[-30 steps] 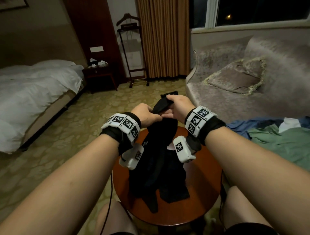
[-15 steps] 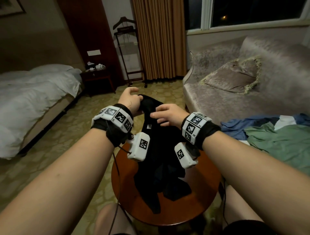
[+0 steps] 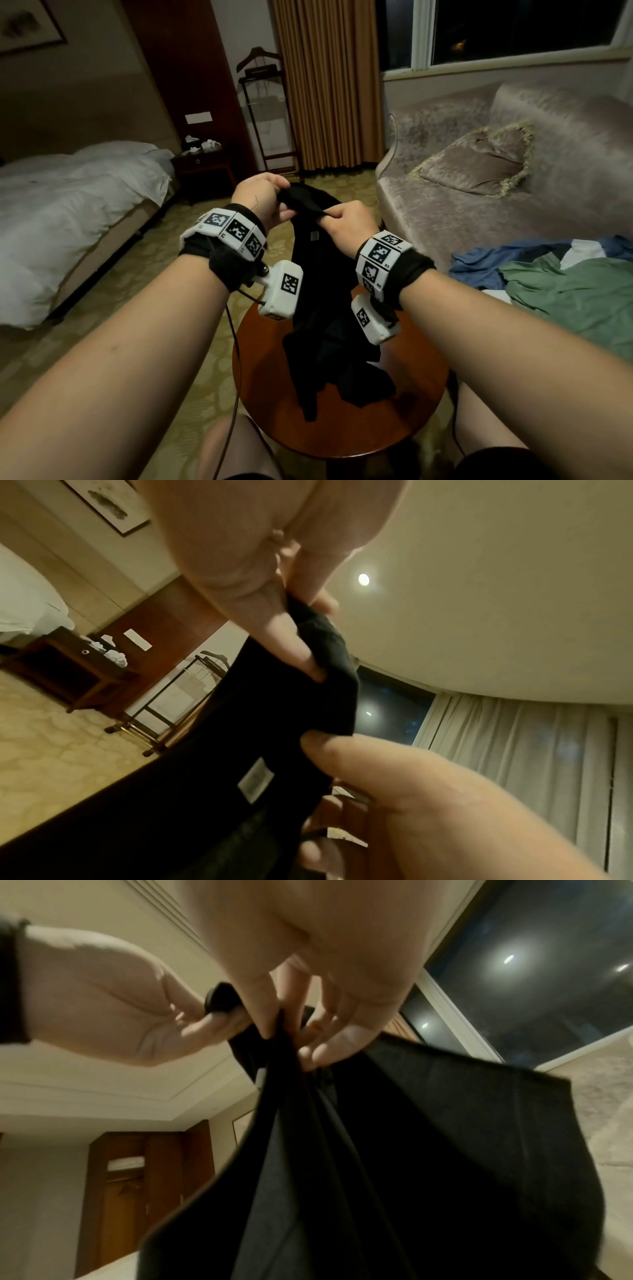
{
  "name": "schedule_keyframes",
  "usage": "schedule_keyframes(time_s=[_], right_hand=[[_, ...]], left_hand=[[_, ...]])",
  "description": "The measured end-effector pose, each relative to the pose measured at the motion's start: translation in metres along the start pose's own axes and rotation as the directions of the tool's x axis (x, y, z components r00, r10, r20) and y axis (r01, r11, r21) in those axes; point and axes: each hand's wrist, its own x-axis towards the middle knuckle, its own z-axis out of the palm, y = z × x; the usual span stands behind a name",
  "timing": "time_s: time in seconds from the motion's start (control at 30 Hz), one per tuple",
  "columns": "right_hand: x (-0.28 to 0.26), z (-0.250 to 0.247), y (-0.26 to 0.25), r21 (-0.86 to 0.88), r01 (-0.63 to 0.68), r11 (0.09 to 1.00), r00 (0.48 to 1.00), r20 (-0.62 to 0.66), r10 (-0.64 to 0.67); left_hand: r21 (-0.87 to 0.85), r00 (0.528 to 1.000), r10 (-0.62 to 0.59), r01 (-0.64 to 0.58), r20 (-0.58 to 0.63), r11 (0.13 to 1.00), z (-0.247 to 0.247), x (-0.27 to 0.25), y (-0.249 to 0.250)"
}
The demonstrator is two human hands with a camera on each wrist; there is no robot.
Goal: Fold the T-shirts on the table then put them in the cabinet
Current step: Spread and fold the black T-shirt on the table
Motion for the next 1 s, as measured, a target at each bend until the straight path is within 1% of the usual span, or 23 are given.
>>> schedule_keyframes(time_s=[0.07, 0.2, 0.27, 0.33, 0.37, 0.4, 0.43, 0.47, 0.5, 0.53, 0.57, 0.6, 0.63, 0.7, 0.77, 0.83, 0.9, 1.0], right_hand=[[0.000, -0.006, -0.003, 0.013, -0.001, 1.000, 1.000, 0.013, 0.001], [-0.001, -0.020, -0.009, 0.123, -0.002, 0.992, 0.999, 0.046, -0.004], [0.001, -0.029, -0.012, 0.162, 0.009, 0.987, 0.998, 0.062, -0.019], [0.004, -0.036, -0.016, 0.179, 0.032, 0.983, 0.997, 0.058, -0.043], [0.006, -0.039, -0.016, 0.177, 0.041, 0.983, 0.997, 0.052, -0.051], [0.007, -0.042, -0.017, 0.169, 0.049, 0.984, 0.997, 0.050, -0.058], [0.007, -0.044, -0.017, 0.161, 0.050, 0.986, 0.997, 0.052, -0.059], [0.007, -0.046, -0.017, 0.154, 0.046, 0.987, 0.997, 0.059, -0.055], [0.007, -0.049, -0.016, 0.161, 0.038, 0.986, 0.996, 0.072, -0.050], [0.006, -0.051, -0.015, 0.188, 0.026, 0.982, 0.995, 0.091, -0.044], [0.006, -0.052, -0.013, 0.229, 0.016, 0.973, 0.994, 0.106, -0.041], [0.005, -0.054, -0.012, 0.263, 0.007, 0.965, 0.992, 0.119, -0.040], [0.005, -0.056, -0.010, 0.286, -0.002, 0.958, 0.990, 0.134, -0.037], [0.003, -0.059, -0.009, 0.313, -0.034, 0.949, 0.982, 0.185, -0.026], [0.002, -0.061, -0.005, 0.319, -0.073, 0.945, 0.971, 0.237, -0.005], [0.001, -0.062, 0.000, 0.293, -0.105, 0.950, 0.961, 0.277, 0.021], [-0.002, -0.065, 0.005, 0.253, -0.136, 0.958, 0.948, 0.314, 0.051], [-0.007, -0.069, 0.011, 0.255, -0.211, 0.944, 0.913, 0.397, 0.097]], left_hand=[[0.029, 0.998, -0.039, 0.037, 0.051, 0.999, -0.003, -0.004, 0.003], [0.101, 0.998, 0.000, -0.007, 0.068, 0.995, -0.007, -0.010, 0.007], [0.214, 0.993, 0.014, -0.038, 0.115, 0.976, -0.009, -0.012, 0.009], [0.363, 0.987, 0.028, -0.084, 0.159, 0.928, -0.012, -0.016, 0.011], [0.435, 0.983, 0.049, -0.121, 0.174, 0.892, -0.013, -0.017, 0.012], [0.518, 0.978, 0.091, -0.177, 0.187, 0.837, -0.014, -0.019, 0.013], [0.611, 0.968, 0.146, -0.241, 0.203, 0.754, -0.016, -0.021, 0.015], [0.699, 0.954, 0.200, -0.300, 0.224, 0.649, -0.017, -0.022, 0.017], [0.755, 0.937, 0.249, -0.346, 0.246, 0.557, -0.019, -0.022, 0.019], [0.773, 0.925, 0.273, -0.373, 0.264, 0.514, -0.022, -0.022, 0.021], [0.769, 0.917, 0.284, -0.390, 0.279, 0.507, -0.024, -0.022, 0.022], [0.749, 0.909, 0.292, -0.412, 0.298, 0.520, -0.027, -0.021, 0.024], [0.716, 0.904, 0.291, -0.426, 0.313, 0.553, -0.028, -0.021, 0.024], [0.617, 0.900, 0.315, -0.436, 0.301, 0.655, -0.030, -0.020, 0.024], [0.499, 0.890, 0.402, -0.455, 0.216, 0.738, -0.032, -0.017, 0.024], [0.406, 0.881, 0.463, -0.458, 0.093, 0.791, -0.033, -0.014, 0.025], [0.380, 0.871, 0.491, -0.446, -0.023, 0.810, -0.034, -0.012, 0.029], [0.403, 0.821, 0.546, -0.448, -0.167, 0.798, -0.038, -0.008, 0.035]])
